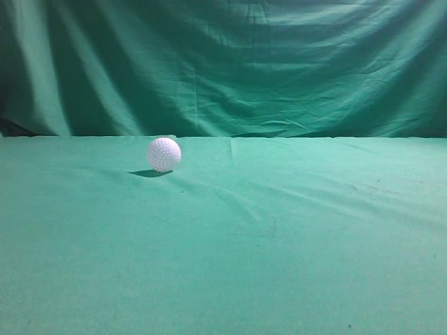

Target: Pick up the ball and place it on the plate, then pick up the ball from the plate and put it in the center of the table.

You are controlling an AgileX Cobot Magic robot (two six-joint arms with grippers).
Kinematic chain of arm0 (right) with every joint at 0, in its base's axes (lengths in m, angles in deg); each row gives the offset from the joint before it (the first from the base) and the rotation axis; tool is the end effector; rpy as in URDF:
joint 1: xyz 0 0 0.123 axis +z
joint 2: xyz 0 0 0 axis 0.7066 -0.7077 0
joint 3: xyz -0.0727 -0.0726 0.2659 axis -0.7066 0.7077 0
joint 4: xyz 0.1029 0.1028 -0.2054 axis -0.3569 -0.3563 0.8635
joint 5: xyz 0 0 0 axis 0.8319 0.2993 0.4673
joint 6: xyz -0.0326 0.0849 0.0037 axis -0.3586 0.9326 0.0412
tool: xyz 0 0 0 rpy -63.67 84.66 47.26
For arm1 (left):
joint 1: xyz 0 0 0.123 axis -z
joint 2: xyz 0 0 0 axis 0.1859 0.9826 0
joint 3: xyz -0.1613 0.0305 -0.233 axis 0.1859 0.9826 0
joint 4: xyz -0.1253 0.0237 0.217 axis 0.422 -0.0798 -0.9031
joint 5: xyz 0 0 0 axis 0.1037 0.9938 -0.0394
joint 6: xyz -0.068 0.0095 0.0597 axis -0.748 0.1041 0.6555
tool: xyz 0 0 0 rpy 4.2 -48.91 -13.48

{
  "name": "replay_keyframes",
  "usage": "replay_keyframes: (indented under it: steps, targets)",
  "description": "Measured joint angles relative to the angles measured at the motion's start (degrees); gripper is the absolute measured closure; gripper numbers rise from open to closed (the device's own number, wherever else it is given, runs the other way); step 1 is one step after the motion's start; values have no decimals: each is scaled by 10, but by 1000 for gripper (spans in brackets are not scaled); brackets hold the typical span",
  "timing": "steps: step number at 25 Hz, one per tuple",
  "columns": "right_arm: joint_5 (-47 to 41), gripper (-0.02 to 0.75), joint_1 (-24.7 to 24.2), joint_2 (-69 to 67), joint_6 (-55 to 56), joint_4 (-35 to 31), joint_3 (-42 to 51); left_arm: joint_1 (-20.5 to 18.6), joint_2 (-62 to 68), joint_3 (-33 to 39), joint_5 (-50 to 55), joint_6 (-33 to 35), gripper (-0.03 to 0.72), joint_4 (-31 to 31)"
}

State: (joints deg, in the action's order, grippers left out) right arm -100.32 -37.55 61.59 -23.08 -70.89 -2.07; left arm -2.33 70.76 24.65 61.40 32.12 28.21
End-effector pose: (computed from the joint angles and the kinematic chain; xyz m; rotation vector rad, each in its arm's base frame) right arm 0.0526 0.0085 0.1731 -0.0866 1.8513 0.1405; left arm 0.0355 -0.0272 0.2841 0.4118 1.7924 -0.2390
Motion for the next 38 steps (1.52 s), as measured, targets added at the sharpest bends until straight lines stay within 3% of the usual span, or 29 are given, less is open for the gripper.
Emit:
replay_keyframes:
  steps: [30,33,38]
  targets:
    - [-20,738,0,0,1,0,0,0,-11,0,1,0,688,-4]
    - [-20,738,0,0,1,0,0,0,-40,6,-6,-11,688,-46]
    - [-20,738,0,0,0,0,0,-21,-87,79,-122,-148,688,-156]
